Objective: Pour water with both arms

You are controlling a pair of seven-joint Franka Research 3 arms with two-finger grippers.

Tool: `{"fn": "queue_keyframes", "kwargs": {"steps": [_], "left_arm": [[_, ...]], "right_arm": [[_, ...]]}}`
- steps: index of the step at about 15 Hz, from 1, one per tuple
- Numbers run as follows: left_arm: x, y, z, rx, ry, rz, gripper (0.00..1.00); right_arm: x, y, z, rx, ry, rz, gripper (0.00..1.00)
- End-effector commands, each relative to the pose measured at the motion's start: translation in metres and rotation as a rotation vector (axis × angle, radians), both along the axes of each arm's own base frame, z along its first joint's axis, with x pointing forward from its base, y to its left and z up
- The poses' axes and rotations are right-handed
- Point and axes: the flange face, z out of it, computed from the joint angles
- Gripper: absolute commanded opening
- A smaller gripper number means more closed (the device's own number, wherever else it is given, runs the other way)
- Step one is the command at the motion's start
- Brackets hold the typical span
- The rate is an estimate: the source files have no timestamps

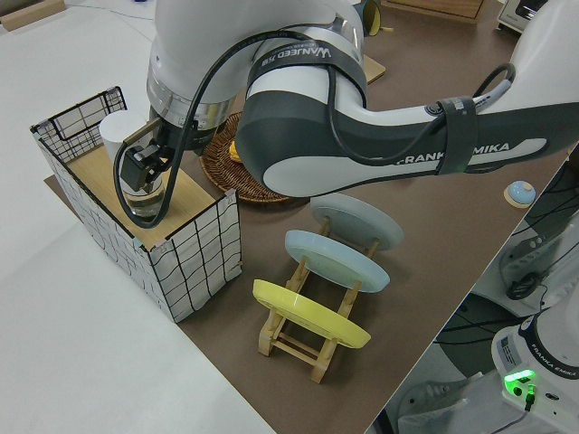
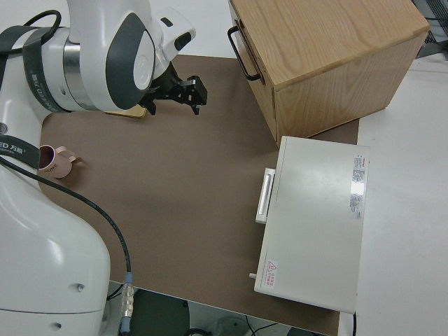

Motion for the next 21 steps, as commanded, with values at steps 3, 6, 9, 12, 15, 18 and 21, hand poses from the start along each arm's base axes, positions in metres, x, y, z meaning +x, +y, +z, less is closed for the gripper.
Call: {"fn": "queue_keyframes", "kwargs": {"steps": [3, 6, 9, 12, 15, 18, 21], "left_arm": [[-0.019, -0.031, 0.031, 0.013, 0.11, 0.021, 1.0], [-0.019, -0.064, 0.035, -0.017, 0.159, 0.001, 1.0], [-0.015, -0.106, 0.04, -0.045, 0.197, 0.005, 1.0], [-0.014, -0.145, 0.039, -0.063, 0.217, -0.01, 1.0], [-0.012, -0.183, 0.042, -0.089, 0.259, 0.008, 1.0], [-0.012, -0.227, 0.048, -0.097, 0.299, 0.015, 1.0], [-0.009, -0.278, 0.051, -0.02, 0.329, 0.027, 1.0]], "right_arm": [[-0.002, 0.0, 0.003, 0.017, -0.003, 0.013, 0.992], [-0.002, 0.0, 0.003, 0.017, -0.003, 0.015, 0.992], [-0.002, 0.0, 0.003, 0.017, -0.003, 0.013, 0.992], [-0.002, 0.0, 0.003, 0.017, -0.003, 0.013, 0.992], [-0.002, 0.0, 0.003, 0.017, -0.003, 0.013, 0.992], [-0.002, 0.0, 0.003, 0.017, -0.003, 0.015, 0.992], [-0.002, 0.0, 0.003, 0.017, -0.003, 0.015, 0.992]]}}
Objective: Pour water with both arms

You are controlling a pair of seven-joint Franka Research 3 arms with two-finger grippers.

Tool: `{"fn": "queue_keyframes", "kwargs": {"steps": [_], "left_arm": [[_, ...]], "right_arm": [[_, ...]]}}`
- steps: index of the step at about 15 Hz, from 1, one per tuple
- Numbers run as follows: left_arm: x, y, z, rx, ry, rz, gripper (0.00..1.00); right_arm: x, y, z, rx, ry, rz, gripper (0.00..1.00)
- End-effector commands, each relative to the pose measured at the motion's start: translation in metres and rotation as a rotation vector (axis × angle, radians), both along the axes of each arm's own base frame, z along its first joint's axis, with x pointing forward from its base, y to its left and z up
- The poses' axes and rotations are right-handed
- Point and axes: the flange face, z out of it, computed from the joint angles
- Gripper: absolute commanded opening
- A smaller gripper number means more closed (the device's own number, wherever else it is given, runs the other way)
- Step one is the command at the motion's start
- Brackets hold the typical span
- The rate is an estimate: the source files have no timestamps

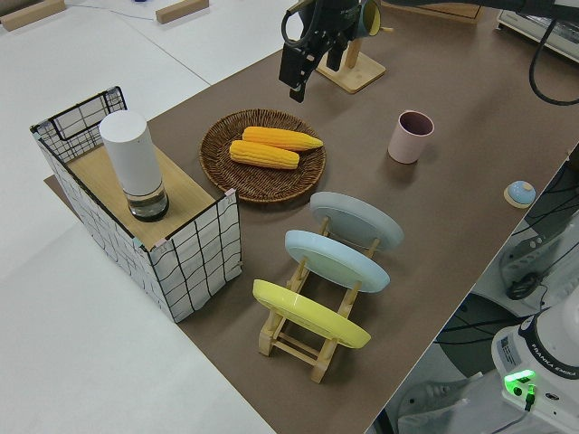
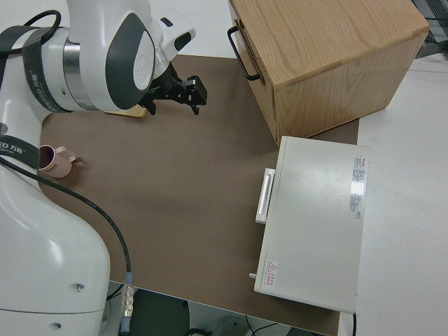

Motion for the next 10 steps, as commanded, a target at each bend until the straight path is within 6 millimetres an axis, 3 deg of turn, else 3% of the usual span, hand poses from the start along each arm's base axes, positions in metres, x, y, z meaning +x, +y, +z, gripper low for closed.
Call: {"fn": "queue_keyframes", "kwargs": {"steps": [1, 5, 10], "left_arm": [[-0.006, -0.057, 0.002, 0.067, 0.036, 0.004, 1.0], [-0.006, -0.094, 0.0, 0.055, 0.056, -0.043, 1.0], [-0.009, -0.117, 0.0, 0.021, 0.086, -0.1, 1.0]], "right_arm": [[-0.002, 0.0, 0.003, 0.017, -0.003, 0.015, 0.992], [-0.002, 0.0, 0.003, 0.017, -0.003, 0.015, 0.992], [-0.002, 0.0, 0.003, 0.017, -0.003, 0.015, 0.992]]}}
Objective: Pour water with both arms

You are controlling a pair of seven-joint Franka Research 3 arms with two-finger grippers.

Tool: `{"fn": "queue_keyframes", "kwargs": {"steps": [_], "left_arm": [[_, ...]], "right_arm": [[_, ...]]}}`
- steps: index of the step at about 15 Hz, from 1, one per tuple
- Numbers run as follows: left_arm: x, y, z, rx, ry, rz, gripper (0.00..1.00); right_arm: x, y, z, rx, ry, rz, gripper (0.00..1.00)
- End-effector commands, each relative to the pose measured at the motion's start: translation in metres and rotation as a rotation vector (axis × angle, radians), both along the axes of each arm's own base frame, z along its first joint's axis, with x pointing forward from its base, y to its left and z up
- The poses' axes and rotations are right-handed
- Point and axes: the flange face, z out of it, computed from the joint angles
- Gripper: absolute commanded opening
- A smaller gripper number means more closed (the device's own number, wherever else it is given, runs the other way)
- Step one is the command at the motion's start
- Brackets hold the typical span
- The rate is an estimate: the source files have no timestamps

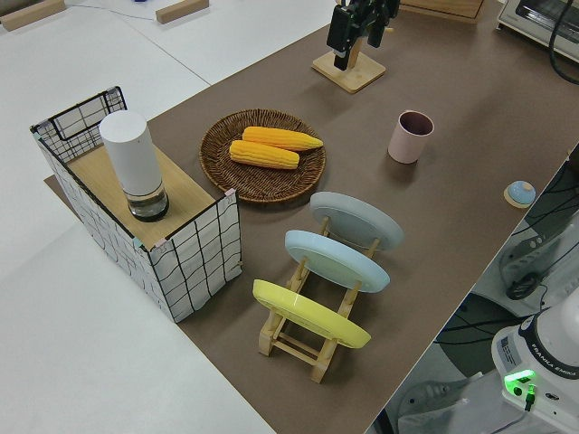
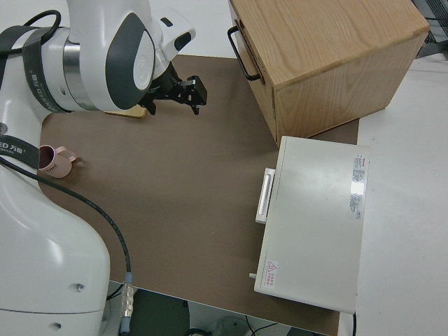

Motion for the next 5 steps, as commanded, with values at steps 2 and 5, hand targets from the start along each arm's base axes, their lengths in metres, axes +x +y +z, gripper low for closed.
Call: {"fn": "queue_keyframes", "kwargs": {"steps": [2, 5], "left_arm": [[-0.0101, -0.0126, -0.0003, -0.017, 0.043, -0.043, 1.0], [-0.0102, -0.0172, 0.0003, -0.021, 0.043, -0.055, 1.0]], "right_arm": [[-0.0018, -0.0004, 0.0033, 0.017, -0.003, 0.013, 0.992], [-0.0018, -0.0004, 0.0033, 0.017, -0.003, 0.013, 0.992]]}}
